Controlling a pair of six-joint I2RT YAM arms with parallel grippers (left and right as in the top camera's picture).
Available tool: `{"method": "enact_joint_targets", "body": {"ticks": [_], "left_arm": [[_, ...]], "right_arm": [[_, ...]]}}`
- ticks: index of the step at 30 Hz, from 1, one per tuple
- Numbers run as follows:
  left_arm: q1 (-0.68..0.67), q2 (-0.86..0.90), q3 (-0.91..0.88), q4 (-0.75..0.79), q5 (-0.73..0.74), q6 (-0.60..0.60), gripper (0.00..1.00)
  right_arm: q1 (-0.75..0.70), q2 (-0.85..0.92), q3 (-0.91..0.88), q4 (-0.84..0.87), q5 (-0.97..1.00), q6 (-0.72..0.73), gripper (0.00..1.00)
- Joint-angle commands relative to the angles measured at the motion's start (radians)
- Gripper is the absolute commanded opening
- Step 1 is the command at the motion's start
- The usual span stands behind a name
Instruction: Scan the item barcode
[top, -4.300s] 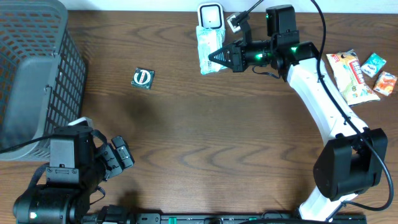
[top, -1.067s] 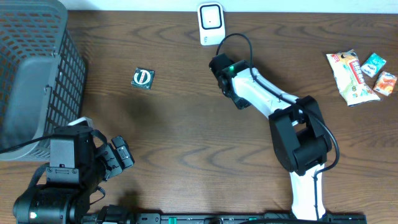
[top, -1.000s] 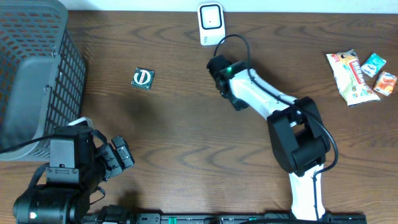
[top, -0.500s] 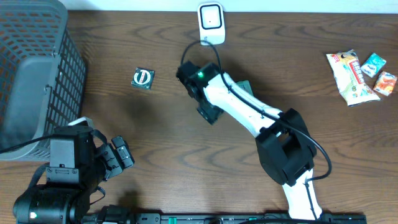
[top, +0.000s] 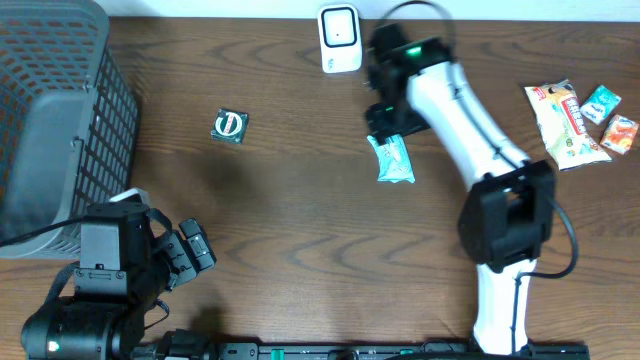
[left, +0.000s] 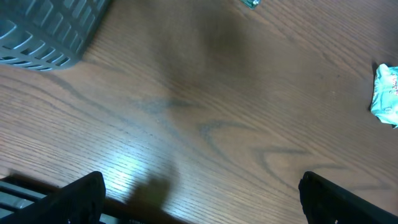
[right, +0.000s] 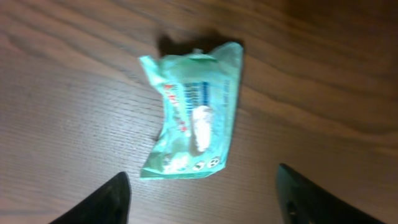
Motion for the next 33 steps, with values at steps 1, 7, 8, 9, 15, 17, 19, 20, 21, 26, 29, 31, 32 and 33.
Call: {"method": "enact_joint_targets", "body": {"ticks": [1,7,8,9,15,17,19,20,21,26,29,31,32,33], "left_arm": [[-0.002,0.0,0.001,-0.002,-0.005,-0.006,0.98],[-0.002,0.0,0.001,-0.002,-0.005,-0.006,0.98],[-0.002,0.0,0.001,-0.002,-0.005,-0.006,0.98],[-0.002,0.0,0.001,-0.002,-0.005,-0.006,0.98],[-0.002,0.0,0.001,-0.002,-0.005,-0.006,0.98],[-0.002,0.0,0.001,-0.002,-0.005,-0.006,0.98],[-0.002,0.0,0.001,-0.002,-0.005,-0.006,0.98],[-0.002,0.0,0.001,-0.002,-0.005,-0.006,0.98],[-0.002,0.0,0.001,-0.002,-0.005,-0.006,0.98],[-0.002,0.0,0.001,-0.002,-0.005,-0.006,0.98],[-0.002,0.0,0.001,-0.002,-0.005,-0.006,0.98],[-0.002,0.0,0.001,-0.002,-0.005,-0.006,0.97],[-0.002,0.0,0.001,-0.002,-0.005,-0.006,0.98],[-0.002,0.0,0.001,-0.002,-0.005,-0.006,0.98]], "right_arm": [[-0.049,-0.01,-0.055,0.021,-0.168,-0.052,0.61],[-0.076,-0.01,-0.175,0.141,-0.176,-0.051,0.54],[-0.073,-0.01,-0.196,0.166,-0.177,-0.051,0.54],[-0.069,-0.01,-0.217,0.191,-0.176,-0.051,0.53],[-0.046,-0.01,-0.304,0.291,-0.167,-0.051,0.41],[-0.045,-0.01,-0.328,0.312,-0.167,-0.051,0.39],[-0.045,-0.01,-0.347,0.322,-0.167,-0.051,0.39],[-0.045,-0.01,-0.365,0.335,-0.163,-0.051,0.4],[-0.045,-0.01,-0.377,0.342,-0.159,-0.051,0.4],[-0.045,-0.01,-0.428,0.376,-0.16,-0.051,0.39],[-0.045,-0.01,-0.431,0.375,-0.16,-0.047,0.31],[-0.045,-0.013,-0.423,0.371,-0.16,-0.037,0.25],[-0.045,-0.013,-0.414,0.364,-0.16,-0.031,0.22],[-0.045,-0.013,-0.403,0.356,-0.161,-0.028,0.17]]}}
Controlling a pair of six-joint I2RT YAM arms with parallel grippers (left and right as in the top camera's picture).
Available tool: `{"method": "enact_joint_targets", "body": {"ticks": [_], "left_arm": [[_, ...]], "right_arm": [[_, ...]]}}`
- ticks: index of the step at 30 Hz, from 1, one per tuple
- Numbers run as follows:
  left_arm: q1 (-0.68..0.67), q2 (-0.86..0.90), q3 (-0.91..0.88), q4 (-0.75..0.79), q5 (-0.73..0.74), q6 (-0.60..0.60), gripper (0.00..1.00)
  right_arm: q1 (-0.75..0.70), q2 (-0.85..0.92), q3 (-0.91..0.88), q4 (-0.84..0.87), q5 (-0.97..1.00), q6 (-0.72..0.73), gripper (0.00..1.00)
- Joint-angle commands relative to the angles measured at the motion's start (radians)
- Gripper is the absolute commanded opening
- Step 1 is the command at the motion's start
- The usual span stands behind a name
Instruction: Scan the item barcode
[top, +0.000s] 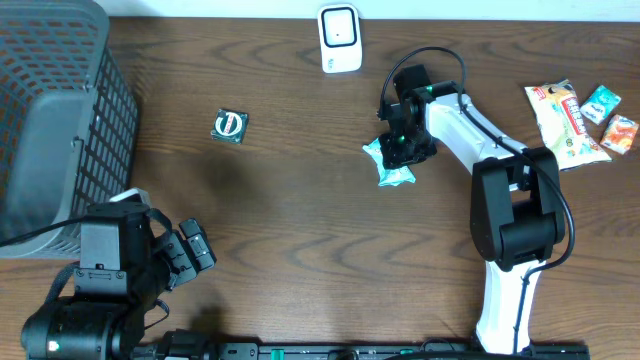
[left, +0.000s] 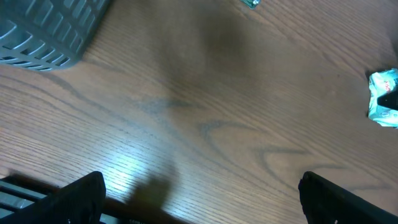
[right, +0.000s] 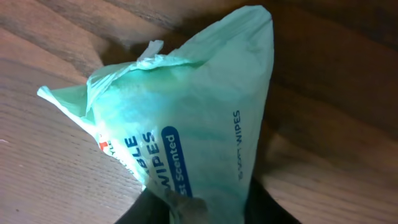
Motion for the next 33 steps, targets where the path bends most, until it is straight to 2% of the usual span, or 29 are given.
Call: {"method": "enact_joint_targets", "body": {"ticks": [1,2,4,11,18,33], "left_arm": [[-0.002,0.0,0.001,-0.003,-0.005,-0.006,0.98],[-0.002,0.0,0.001,-0.003,-0.005,-0.006,0.98],[-0.002,0.0,0.001,-0.003,-0.005,-0.006,0.98],[-0.002,0.0,0.001,-0.003,-0.005,-0.006,0.98],[-0.002,0.0,0.001,-0.003,-0.005,-0.006,0.98],[-0.002,0.0,0.001,-0.003,-0.005,-0.006,0.98]], "right_arm": [[0.007,0.0,0.017,-0.028,0.003,0.021,0.13],[0.007,0.0,0.039,-0.045,0.003,0.023,0.06],[0.007,0.0,0.078,-0.074,0.003,0.026,0.02],[0.024,0.0,0.259,-0.154,0.003,0.042,0.01],[0.056,0.0,0.396,-0.117,0.003,0.041,0.01],[0.105,0.003,0.414,0.357,0.004,0.162,0.01]]}}
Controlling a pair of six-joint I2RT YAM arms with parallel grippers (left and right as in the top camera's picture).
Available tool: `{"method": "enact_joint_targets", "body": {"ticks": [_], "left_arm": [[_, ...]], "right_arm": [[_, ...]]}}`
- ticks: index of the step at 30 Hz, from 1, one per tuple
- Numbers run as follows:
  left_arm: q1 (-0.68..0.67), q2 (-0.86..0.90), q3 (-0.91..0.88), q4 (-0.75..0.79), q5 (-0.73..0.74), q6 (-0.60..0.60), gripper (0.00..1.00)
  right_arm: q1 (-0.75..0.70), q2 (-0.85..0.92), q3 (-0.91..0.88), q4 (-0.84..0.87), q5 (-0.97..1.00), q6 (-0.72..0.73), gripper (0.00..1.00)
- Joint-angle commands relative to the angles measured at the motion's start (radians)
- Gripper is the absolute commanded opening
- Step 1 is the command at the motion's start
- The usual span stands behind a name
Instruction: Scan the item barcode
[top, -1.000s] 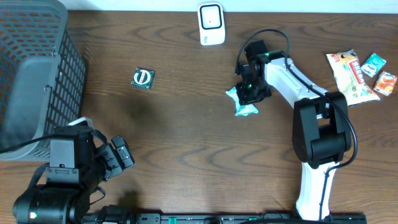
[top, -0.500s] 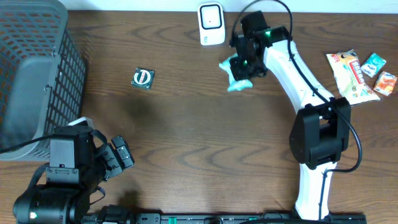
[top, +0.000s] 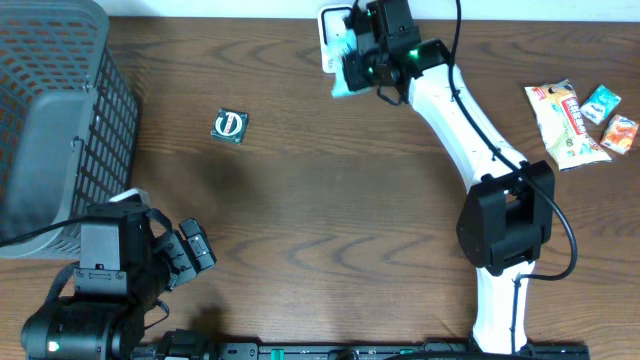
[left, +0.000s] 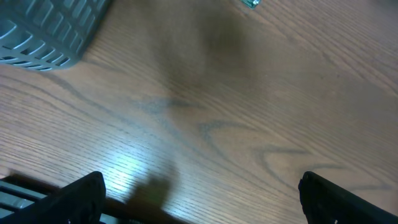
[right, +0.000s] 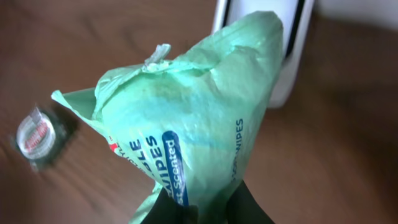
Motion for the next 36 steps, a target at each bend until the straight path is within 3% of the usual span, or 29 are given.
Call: {"method": "enact_joint_targets", "body": {"ticks": [1,11,20,36], "left_arm": [[-0.002,0.0,0.001,-0.003,-0.006,-0.006,0.98],[-0.002,0.0,0.001,-0.003,-0.006,-0.006,0.97],[-0.002,0.0,0.001,-0.003,-0.006,-0.006,0.98],[-0.002,0.0,0.001,-0.003,-0.006,-0.006,0.98]], "right_arm": [[0.002,0.007,0.021,0.095,0.0,0.045,0.01],[0.003,0.134,0.021,0.462,0.122,0.107,0.01],[0.002,0.232,0.021,0.639,0.186,0.181,0.01],[-0.007,0.243,0.02,0.631,0.268,0.137,0.01]]}}
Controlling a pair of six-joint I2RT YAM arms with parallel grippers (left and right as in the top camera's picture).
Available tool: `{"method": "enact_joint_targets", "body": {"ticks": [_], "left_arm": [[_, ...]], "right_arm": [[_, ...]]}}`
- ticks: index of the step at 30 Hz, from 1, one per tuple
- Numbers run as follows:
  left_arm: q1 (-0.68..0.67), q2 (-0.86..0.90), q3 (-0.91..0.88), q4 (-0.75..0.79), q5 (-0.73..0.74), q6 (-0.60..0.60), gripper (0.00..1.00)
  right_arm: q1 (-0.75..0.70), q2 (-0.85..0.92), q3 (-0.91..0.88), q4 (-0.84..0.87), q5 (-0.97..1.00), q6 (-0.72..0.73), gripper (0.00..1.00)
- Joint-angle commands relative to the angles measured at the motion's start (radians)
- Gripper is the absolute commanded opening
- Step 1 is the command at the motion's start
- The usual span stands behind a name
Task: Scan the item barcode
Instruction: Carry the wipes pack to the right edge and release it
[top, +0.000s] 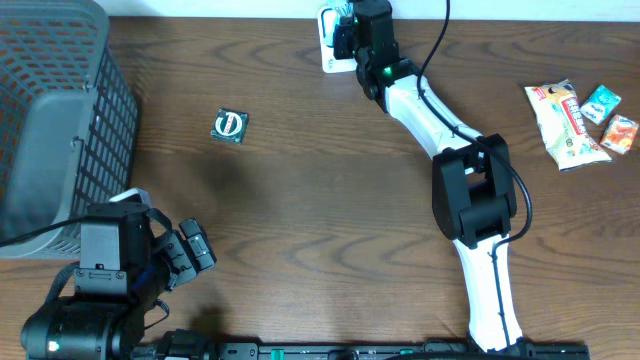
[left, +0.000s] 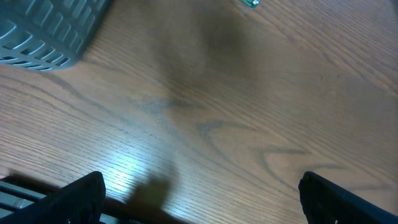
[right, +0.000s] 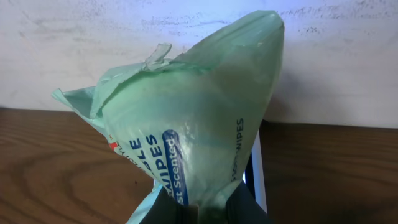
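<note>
My right gripper (right: 208, 210) is shut on the lower end of a green wipes pack (right: 193, 124) and holds it upright. Right behind the pack stands the white scanner (right: 256, 171), which the pack mostly hides. In the overhead view the right gripper (top: 352, 30) is at the table's back edge, over the scanner (top: 327, 50); the pack barely shows there. My left gripper (left: 199, 208) is open over bare wood at the front left, with nothing between its fingers (left: 81, 196). It is also seen in the overhead view as the left gripper (top: 188, 255).
A grey mesh basket (top: 50, 110) fills the left side. A small dark round-logo packet (top: 229, 125) lies left of centre. Snack packets (top: 565, 125) lie at the right edge. A white wall (right: 124, 37) rises behind the scanner.
My right gripper, still shut on the wipes pack, has shifted further back over the scanner. Its camera now faces the wall instead of looking down at the table. The left arm has not moved.
My right gripper was open above the wipes pack, which lay on the table below the scanner. Then it was shut on the pack at the table. Then it held the pack up beside the scanner, and now directly in front of it.
</note>
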Motion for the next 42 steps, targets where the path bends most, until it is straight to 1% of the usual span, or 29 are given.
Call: {"method": "enact_joint_targets", "body": {"ticks": [1,4,9,12,14,17,21,25,27,30,32,34,38,39,40,41,42], "left_arm": [[-0.002,0.0,0.001,-0.003,-0.006,-0.006,0.98],[-0.002,0.0,0.001,-0.003,-0.006,-0.006,0.97],[-0.002,0.0,0.001,-0.003,-0.006,-0.006,0.98],[-0.002,0.0,0.001,-0.003,-0.006,-0.006,0.98],[-0.002,0.0,0.001,-0.003,-0.006,-0.006,0.98],[-0.002,0.0,0.001,-0.003,-0.006,-0.006,0.98],[-0.002,0.0,0.001,-0.003,-0.006,-0.006,0.98],[-0.002,0.0,0.001,-0.003,-0.006,-0.006,0.98],[-0.002,0.0,0.001,-0.003,-0.006,-0.006,0.98],[-0.002,0.0,0.001,-0.003,-0.006,-0.006,0.98],[-0.002,0.0,0.001,-0.003,-0.006,-0.006,0.98],[-0.002,0.0,0.001,-0.003,-0.006,-0.006,0.98],[-0.002,0.0,0.001,-0.003,-0.006,-0.006,0.98],[-0.002,0.0,0.001,-0.003,-0.006,-0.006,0.98],[-0.002,0.0,0.001,-0.003,-0.006,-0.006,0.97],[-0.002,0.0,0.001,-0.003,-0.006,-0.006,0.98],[-0.002,0.0,0.001,-0.003,-0.006,-0.006,0.98]], "right_arm": [[-0.011,0.003,0.012,-0.006,0.02,-0.016,0.01],[-0.019,-0.007,0.012,-0.013,0.011,-0.018,0.01],[-0.044,-0.055,0.012,-0.033,-0.085,-0.017,0.01],[-0.069,-0.113,0.012,-0.092,-0.067,-0.018,0.01],[-0.091,-0.159,0.012,-0.169,-0.014,-0.018,0.01],[-0.131,-0.222,0.012,-0.329,0.09,-0.032,0.01],[-0.207,-0.278,0.012,-0.558,0.163,-0.177,0.01],[-0.298,-0.291,0.012,-0.779,0.211,-0.321,0.01],[-0.341,-0.284,0.011,-0.873,0.211,-0.358,0.01],[-0.399,-0.275,0.011,-0.973,0.206,-0.362,0.01],[-0.437,-0.27,0.01,-1.023,0.165,-0.362,0.01],[-0.467,-0.267,0.007,-1.06,0.138,-0.362,0.01],[-0.536,-0.267,-0.019,-1.091,0.155,-0.381,0.01],[-0.555,-0.267,-0.032,-1.09,0.153,-0.379,0.1],[-0.571,-0.267,-0.045,-1.09,0.145,-0.377,0.27],[-0.594,-0.267,-0.068,-1.09,0.117,-0.377,0.51],[-0.608,-0.267,-0.083,-1.09,0.093,-0.377,0.65]]}}
